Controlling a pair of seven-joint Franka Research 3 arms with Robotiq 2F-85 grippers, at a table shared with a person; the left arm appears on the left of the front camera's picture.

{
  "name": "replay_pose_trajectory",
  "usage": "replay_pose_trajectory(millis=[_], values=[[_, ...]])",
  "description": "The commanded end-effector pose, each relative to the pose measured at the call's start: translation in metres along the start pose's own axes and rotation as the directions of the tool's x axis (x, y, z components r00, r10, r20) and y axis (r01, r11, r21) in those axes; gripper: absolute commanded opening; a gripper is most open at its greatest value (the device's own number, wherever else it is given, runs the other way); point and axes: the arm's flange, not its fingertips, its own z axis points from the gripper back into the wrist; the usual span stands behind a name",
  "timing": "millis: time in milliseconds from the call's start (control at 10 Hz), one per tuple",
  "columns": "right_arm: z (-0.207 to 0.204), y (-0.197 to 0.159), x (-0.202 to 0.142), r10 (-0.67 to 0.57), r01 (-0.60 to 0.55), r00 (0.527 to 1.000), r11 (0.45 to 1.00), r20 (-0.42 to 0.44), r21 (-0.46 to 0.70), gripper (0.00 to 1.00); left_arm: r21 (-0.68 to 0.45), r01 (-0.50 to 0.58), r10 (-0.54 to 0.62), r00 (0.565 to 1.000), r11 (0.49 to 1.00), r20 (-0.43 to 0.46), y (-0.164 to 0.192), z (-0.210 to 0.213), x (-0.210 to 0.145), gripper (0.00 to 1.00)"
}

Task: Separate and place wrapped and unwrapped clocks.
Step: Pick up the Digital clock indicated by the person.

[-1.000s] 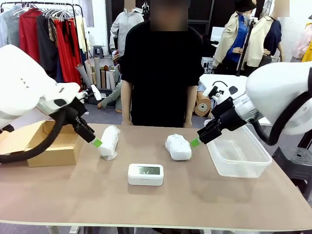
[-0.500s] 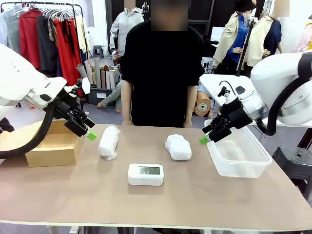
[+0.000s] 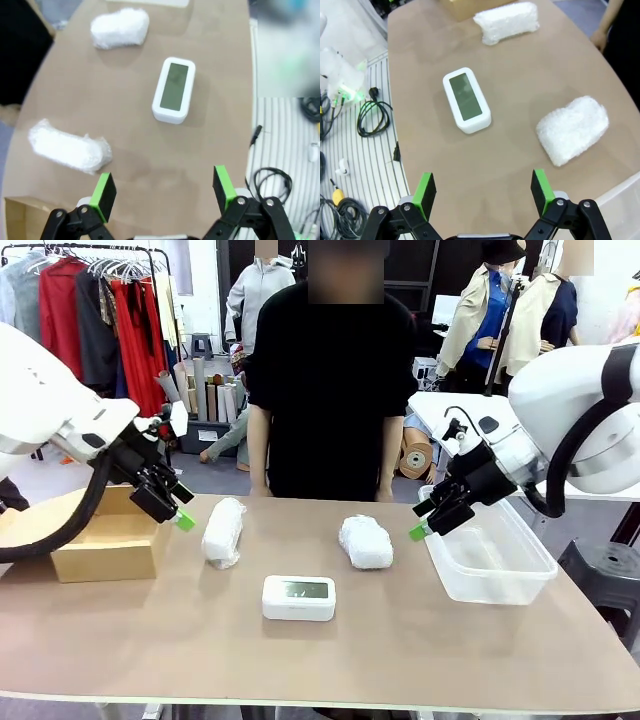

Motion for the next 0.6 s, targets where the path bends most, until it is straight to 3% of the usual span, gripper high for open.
replay_pose_trajectory(millis=[0, 300, 500], values=[[0.017, -0.013, 0.016, 0.107, -0.109, 0.993, 0.993, 0.052, 0.035, 1.0, -0.008, 0.093, -0.092, 0.995, 0.996, 0.028, 0.013, 0.028, 0.005, 1.0], [0.047, -0.025, 0.034, 0.217, -0.225, 0.969, 0.973, 0.12, 0.055, 1.0, -0.035, 0.171, -0.167, 0.982, 0.985, 0.083, 0.025, 0.058, 0.012, 1.0], [0.074, -0.034, 0.038, 0.283, -0.288, 0.945, 0.958, 0.166, 0.005, 1.0, -0.004, 0.19, -0.188, 0.973, 0.982, 0.137, 0.037, 0.081, 0.017, 1.0]])
